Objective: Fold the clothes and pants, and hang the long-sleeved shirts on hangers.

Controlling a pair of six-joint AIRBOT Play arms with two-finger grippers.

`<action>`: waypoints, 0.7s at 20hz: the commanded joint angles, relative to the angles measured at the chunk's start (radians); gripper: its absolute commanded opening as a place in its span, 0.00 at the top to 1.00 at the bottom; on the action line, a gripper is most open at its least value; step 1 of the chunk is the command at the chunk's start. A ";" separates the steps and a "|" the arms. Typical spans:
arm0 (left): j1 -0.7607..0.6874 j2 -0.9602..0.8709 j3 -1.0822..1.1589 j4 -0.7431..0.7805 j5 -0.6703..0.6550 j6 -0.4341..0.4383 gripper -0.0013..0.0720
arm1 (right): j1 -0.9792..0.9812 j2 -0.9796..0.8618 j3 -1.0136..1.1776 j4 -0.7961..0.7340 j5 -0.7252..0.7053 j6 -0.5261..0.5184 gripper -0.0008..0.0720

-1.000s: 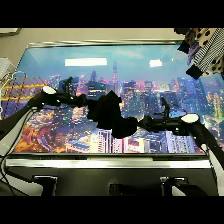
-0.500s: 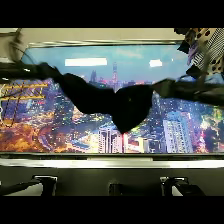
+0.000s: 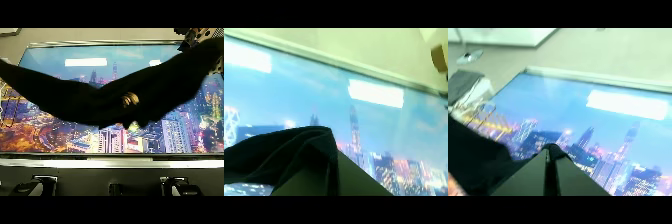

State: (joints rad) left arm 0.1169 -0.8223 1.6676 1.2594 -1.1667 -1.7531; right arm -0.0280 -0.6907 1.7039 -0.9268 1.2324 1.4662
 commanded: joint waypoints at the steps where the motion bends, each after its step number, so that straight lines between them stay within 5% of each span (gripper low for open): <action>1: 0.002 0.092 0.003 0.124 -0.024 -0.099 0.97 | 0.000 0.026 0.062 -0.173 0.011 0.155 0.95; 7: -0.001 -0.134 -0.167 0.129 -0.131 0.029 0.96 | 0.001 -0.314 0.026 -0.218 0.222 0.248 0.95; 11: -0.014 -0.437 -0.328 0.121 0.016 0.055 0.96 | 0.001 -0.675 -0.040 -0.216 0.204 0.227 0.95; 14: -0.040 -0.705 -0.322 0.067 0.134 0.156 0.96 | 0.000 -0.943 -0.058 -0.209 0.094 0.194 0.95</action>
State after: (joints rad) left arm 0.0948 -1.3117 1.3754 1.3674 -1.1412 -1.6798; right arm -0.0280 -1.3933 1.6672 -1.1404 1.3945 1.6825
